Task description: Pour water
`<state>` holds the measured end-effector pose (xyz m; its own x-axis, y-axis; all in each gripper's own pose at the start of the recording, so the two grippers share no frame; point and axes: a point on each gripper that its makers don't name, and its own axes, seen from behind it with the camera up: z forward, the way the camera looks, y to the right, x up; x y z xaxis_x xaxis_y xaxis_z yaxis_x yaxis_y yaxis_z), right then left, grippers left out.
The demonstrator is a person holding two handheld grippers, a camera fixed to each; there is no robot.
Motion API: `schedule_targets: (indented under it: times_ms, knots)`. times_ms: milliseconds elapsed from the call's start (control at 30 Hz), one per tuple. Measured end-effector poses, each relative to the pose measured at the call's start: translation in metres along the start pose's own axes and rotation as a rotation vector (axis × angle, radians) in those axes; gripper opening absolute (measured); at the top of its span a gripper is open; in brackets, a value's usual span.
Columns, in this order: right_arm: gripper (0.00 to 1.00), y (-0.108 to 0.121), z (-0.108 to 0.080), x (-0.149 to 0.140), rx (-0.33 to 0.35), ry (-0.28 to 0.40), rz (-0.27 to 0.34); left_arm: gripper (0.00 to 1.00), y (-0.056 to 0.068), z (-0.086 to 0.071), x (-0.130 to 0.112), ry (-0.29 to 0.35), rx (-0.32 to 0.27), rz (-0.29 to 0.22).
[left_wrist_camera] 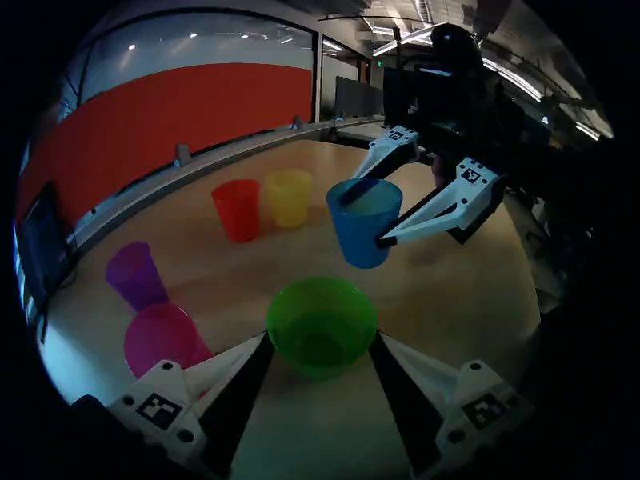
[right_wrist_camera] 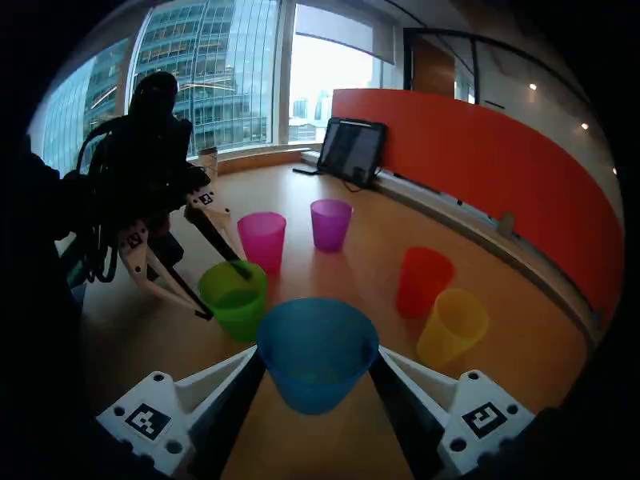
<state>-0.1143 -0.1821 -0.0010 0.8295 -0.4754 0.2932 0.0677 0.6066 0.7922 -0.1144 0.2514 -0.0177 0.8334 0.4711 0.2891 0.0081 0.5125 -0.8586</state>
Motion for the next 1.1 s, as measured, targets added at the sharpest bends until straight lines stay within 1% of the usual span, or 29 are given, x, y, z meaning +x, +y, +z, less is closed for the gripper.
schedule_targets:
  times_ms: [67,267,367,567,867,1100]
  knots:
    - [0.91,-0.001,0.001,0.000,0.002,-0.002,0.001,0.85,0.000,0.000,-0.001,0.001,0.003,0.001]
    - [0.91,-0.001,0.005,-0.003,-0.001,-0.010,-0.003,0.96,-0.006,0.000,-0.007,-0.014,0.030,0.012]
    - [0.91,-0.004,0.007,-0.007,0.004,-0.020,-0.003,0.97,-0.008,-0.002,-0.010,-0.023,0.041,0.016]
    - [0.91,-0.007,0.012,-0.018,0.005,-0.041,-0.014,0.97,-0.006,-0.005,-0.016,-0.029,0.038,0.001]
    - [0.91,-0.008,0.018,-0.028,0.003,-0.057,-0.020,0.98,-0.006,-0.015,-0.022,-0.026,0.053,-0.022]
    - [0.91,-0.007,0.019,-0.033,-0.002,-0.067,-0.020,0.99,-0.006,-0.021,-0.026,-0.027,0.062,-0.025]
